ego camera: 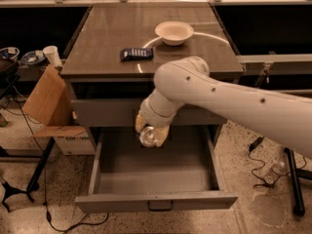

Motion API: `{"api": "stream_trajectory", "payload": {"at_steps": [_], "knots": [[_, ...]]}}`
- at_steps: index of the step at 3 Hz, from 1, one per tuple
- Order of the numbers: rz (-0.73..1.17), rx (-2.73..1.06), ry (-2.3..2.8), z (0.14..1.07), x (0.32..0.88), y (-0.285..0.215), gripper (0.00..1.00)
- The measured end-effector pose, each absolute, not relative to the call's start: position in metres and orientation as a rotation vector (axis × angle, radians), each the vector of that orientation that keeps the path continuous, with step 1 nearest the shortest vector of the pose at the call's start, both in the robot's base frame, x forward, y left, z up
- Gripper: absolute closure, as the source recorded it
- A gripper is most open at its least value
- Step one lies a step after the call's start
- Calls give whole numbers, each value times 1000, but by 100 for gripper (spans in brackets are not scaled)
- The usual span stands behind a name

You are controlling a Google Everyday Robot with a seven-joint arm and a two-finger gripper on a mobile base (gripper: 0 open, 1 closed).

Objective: Place pepsi can into middle drawer

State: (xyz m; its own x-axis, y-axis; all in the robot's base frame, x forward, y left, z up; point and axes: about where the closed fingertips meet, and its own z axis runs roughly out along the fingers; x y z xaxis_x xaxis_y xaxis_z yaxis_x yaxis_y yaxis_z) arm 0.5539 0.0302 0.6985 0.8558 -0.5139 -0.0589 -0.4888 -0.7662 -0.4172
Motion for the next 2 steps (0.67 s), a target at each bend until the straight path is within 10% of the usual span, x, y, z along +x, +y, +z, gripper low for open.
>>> {"api": "stream_trajectory", "payload": {"at_steps": [2], "knots": [[211,-2640,645,598,594,72,100]]}}
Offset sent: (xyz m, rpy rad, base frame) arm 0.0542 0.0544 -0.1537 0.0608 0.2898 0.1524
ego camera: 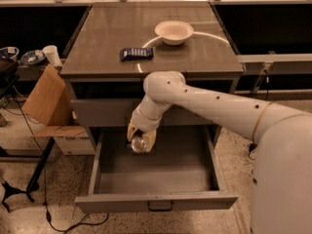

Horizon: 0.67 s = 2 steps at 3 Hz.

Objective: Place pepsi can into middle drawer

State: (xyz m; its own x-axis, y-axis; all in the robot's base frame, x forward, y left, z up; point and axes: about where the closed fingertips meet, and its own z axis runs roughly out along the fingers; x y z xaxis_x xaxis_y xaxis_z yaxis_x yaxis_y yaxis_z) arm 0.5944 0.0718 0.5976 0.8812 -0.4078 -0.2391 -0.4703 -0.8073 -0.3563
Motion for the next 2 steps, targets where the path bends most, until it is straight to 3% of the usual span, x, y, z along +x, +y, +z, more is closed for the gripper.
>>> {"api": "stream_trajectory", "payload": {"at_steps": [2], "knots": [[346,-2638,693,552,575,69,100]]}}
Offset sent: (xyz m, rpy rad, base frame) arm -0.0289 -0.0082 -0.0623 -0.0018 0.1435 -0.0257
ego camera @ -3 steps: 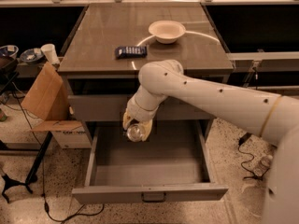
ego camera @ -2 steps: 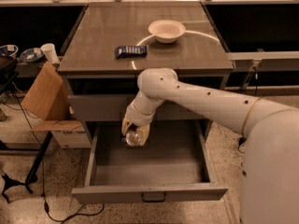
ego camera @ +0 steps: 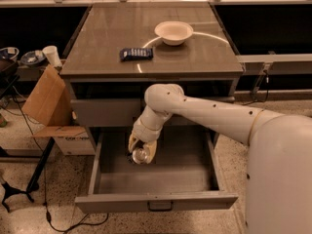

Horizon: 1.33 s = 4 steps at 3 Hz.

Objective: Place pepsi can into middle drawer

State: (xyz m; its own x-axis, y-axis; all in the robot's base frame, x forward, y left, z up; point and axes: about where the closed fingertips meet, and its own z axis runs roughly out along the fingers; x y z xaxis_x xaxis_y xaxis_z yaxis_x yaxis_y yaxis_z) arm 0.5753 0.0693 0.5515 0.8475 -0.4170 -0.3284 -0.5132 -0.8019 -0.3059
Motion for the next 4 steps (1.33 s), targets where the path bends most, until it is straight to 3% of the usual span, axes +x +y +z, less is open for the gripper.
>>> {"api": "stream_trajectory", "payload": {"at_steps": [4], "knots": [[499,-2604,1069,489,489,-5,100]]}}
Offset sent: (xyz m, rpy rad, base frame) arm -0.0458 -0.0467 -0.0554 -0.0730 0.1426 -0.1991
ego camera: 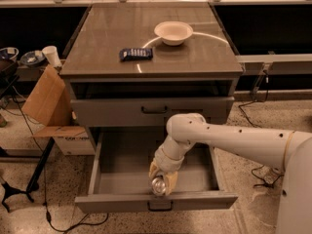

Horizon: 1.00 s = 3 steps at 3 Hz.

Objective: Place pepsi can into middle drawer

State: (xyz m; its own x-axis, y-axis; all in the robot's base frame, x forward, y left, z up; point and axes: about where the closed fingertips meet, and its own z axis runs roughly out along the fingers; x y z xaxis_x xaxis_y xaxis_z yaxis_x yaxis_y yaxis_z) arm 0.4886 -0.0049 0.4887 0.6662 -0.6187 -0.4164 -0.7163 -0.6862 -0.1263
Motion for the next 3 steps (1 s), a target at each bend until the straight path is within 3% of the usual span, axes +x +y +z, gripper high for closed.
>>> {"api": "stream_trajectory", "payload": {"at_steps": [3], "knots": [[550,-2573,1200,466,472,-23,34]]}}
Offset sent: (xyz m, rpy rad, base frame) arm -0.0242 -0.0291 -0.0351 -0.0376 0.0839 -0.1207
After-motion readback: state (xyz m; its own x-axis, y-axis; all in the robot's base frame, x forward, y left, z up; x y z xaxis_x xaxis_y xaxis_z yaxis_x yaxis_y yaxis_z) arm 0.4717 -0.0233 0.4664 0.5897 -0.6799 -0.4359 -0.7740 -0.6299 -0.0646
